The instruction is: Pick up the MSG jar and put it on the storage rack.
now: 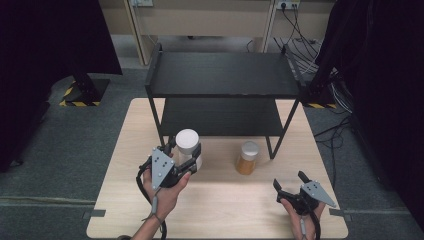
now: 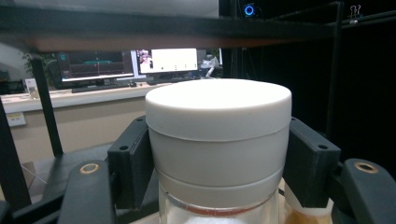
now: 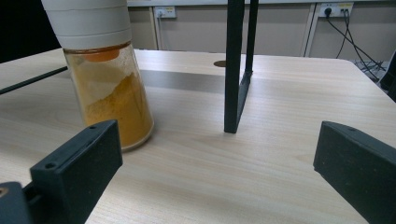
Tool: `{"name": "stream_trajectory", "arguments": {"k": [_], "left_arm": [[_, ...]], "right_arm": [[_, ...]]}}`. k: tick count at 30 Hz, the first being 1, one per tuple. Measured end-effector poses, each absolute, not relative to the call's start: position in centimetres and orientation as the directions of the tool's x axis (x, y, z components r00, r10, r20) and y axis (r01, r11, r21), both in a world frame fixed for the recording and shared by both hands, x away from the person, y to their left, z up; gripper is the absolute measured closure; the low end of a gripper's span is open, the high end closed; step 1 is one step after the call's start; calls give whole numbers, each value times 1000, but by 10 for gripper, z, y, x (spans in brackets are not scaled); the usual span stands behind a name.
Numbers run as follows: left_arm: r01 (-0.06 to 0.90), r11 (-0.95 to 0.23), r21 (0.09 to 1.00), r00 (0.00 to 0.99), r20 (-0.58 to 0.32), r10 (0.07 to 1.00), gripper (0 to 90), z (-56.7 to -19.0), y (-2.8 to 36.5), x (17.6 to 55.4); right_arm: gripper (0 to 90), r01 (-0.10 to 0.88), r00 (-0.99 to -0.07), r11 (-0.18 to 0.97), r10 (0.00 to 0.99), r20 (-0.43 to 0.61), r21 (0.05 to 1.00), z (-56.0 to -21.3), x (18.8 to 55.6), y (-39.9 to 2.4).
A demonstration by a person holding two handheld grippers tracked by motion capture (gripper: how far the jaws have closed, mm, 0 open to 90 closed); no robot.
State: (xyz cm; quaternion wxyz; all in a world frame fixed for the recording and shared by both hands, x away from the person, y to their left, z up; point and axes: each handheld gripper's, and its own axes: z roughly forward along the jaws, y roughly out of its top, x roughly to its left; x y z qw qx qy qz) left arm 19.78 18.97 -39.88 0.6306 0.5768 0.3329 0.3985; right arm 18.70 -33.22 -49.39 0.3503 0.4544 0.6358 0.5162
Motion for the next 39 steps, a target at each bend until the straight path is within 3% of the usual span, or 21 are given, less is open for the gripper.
{"name": "stream_trajectory", "arguments": {"k": [39], "left_arm": [[-164, -4, 986, 402, 71, 913, 336, -325, 192, 207]], "right_arm": [[17, 219, -339, 56, 940, 23, 974, -493, 188, -332]]}}
